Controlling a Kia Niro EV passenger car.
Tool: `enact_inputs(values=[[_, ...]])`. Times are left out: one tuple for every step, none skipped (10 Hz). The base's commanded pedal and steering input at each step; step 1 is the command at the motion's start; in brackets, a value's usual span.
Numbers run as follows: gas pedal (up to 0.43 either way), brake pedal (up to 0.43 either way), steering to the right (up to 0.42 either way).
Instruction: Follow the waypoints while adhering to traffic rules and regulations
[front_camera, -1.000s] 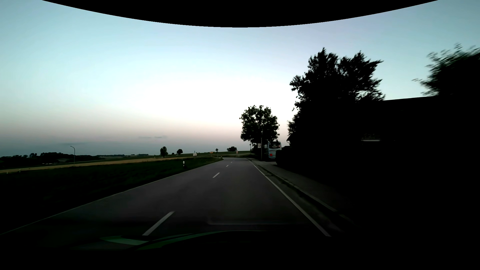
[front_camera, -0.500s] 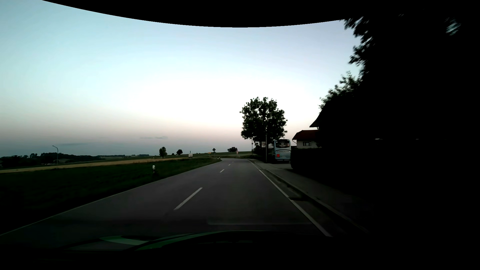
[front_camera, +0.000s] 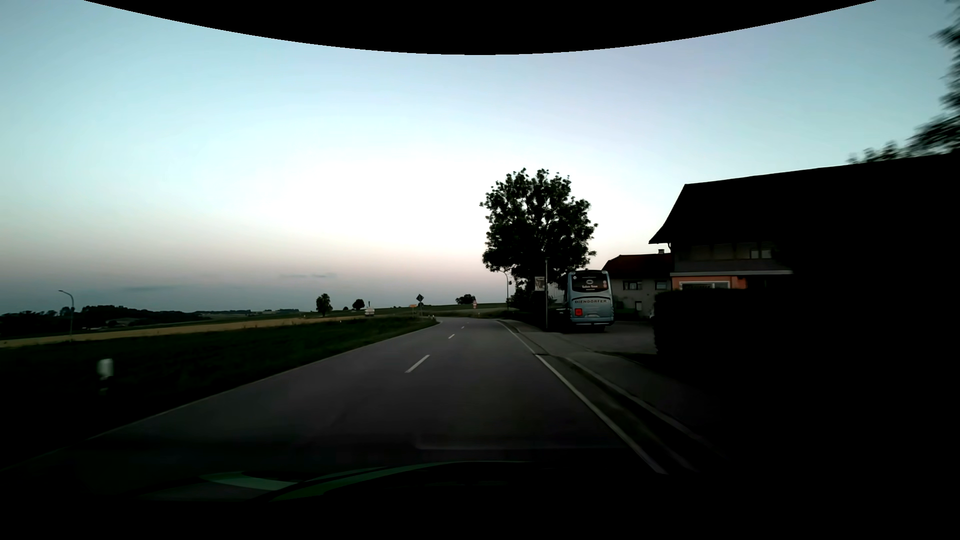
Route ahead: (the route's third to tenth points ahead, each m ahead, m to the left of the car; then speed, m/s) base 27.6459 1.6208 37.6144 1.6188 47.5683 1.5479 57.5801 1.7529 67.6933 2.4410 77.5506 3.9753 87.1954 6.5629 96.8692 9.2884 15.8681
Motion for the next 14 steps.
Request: enact_inputs(values=[[0.177,0.0,0.0],[0.177,0.0,0.0],[0.169,0.0,0.0],[0.169,0.0,0.0],[0.169,0.0,0.0],[0.169,0.0,0.0],[0.169,0.0,0.0],[0.169,0.0,0.0],[0.157,0.0,-0.002],[0.157,0.0,-0.004],[0.157,0.0,-0.005],[0.157,0.0,-0.006],[0.157,0.0,-0.006],[0.157,0.0,-0.005]])
